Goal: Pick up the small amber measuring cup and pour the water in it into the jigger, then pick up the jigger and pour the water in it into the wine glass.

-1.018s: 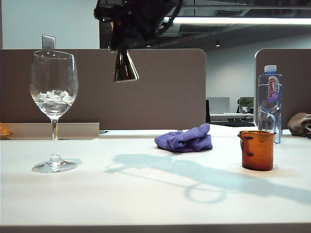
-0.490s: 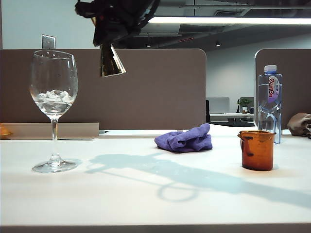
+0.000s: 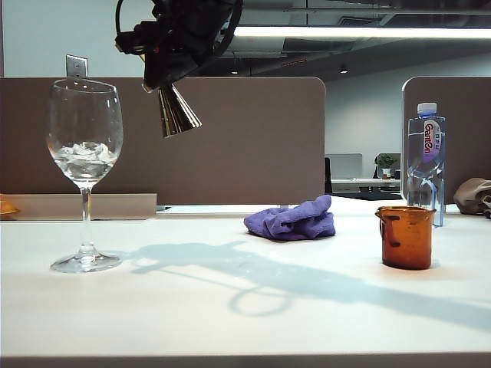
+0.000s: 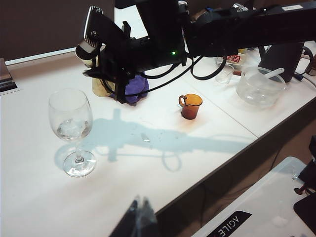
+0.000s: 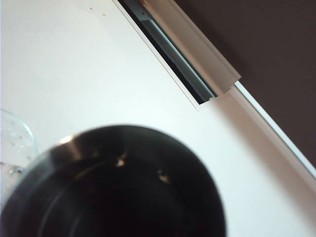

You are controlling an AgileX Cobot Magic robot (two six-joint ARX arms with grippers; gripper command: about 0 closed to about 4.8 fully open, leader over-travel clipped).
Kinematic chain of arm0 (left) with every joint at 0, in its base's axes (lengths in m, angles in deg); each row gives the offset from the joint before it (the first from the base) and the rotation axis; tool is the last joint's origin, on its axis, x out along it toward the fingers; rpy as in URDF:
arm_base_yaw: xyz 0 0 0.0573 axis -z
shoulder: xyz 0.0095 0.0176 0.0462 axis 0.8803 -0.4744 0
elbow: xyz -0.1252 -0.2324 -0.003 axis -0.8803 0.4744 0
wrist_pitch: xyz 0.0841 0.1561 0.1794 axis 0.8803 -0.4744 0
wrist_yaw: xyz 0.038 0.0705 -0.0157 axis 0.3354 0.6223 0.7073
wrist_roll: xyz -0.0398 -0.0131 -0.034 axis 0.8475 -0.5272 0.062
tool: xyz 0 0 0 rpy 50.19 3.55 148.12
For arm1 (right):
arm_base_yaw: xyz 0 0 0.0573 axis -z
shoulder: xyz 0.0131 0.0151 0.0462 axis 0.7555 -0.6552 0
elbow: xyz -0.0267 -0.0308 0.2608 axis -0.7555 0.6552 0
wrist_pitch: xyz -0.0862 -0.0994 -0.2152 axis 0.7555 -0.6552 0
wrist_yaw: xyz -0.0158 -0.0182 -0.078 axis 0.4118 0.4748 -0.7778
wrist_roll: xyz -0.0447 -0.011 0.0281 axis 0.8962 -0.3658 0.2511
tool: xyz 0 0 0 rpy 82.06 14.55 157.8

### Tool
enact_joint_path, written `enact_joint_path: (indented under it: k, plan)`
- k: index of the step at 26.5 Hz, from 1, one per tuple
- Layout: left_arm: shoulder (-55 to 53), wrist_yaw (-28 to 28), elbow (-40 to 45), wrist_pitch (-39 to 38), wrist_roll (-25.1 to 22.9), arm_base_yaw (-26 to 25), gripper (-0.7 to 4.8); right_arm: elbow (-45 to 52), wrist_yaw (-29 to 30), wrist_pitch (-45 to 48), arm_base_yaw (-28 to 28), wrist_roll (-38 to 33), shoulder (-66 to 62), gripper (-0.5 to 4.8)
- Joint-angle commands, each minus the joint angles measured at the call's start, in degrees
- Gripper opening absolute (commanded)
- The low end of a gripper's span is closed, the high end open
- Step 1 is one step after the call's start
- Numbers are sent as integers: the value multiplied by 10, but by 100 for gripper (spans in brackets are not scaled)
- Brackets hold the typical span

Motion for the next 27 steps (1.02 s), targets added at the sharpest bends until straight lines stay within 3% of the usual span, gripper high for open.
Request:
enact_joint_path:
  k: [1, 10, 16, 22, 27]
  plan:
    - [0, -1, -2, -2, 2, 0, -2, -5, -9, 14, -3, 28, 4, -1]
    - [0, -1, -2, -2, 2, 0, -2, -8, -9, 17, -6, 37, 4, -1]
    - [0, -1, -2, -2, 2, 0, -2, -91, -14, -21, -17, 36, -39, -1]
    - [0, -1, -2, -2, 2, 0, -2, -112, -20, -36, -20, 38, -54, -1]
    - [0, -1, -2, -2, 2, 0, -2, -112, -38, -42, -25, 79, -60, -1]
